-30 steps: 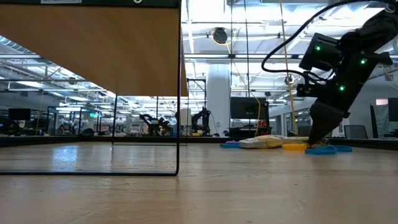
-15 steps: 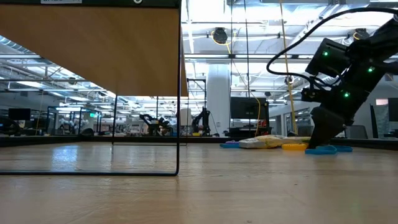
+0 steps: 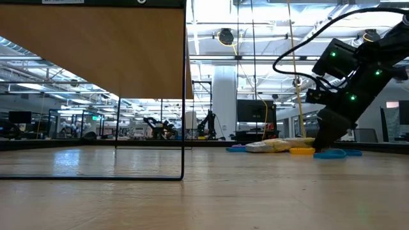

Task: Pick & Place Office Desk Supplies
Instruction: Put the yellow crayon box into the top green bin on the shelf

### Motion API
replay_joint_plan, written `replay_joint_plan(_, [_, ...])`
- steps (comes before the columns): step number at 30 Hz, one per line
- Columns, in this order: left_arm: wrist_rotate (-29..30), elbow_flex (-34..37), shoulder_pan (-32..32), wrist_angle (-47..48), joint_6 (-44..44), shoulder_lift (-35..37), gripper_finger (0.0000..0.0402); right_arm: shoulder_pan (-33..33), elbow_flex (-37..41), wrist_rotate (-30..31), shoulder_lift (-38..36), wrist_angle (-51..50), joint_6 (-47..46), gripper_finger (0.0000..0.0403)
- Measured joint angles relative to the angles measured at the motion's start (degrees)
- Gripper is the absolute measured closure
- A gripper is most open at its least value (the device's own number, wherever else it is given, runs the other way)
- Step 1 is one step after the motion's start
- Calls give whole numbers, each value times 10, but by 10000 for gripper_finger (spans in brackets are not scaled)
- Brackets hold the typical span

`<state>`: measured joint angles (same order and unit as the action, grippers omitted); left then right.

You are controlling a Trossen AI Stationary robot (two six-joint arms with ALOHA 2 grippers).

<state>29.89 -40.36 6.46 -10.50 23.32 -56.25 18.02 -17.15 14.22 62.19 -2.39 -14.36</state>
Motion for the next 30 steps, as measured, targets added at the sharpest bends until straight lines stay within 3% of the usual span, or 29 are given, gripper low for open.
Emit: replay_joint_plan(30, [0, 0, 0, 0, -1, 0, 160, -1, -2, 4, -1, 364, 81, 272])
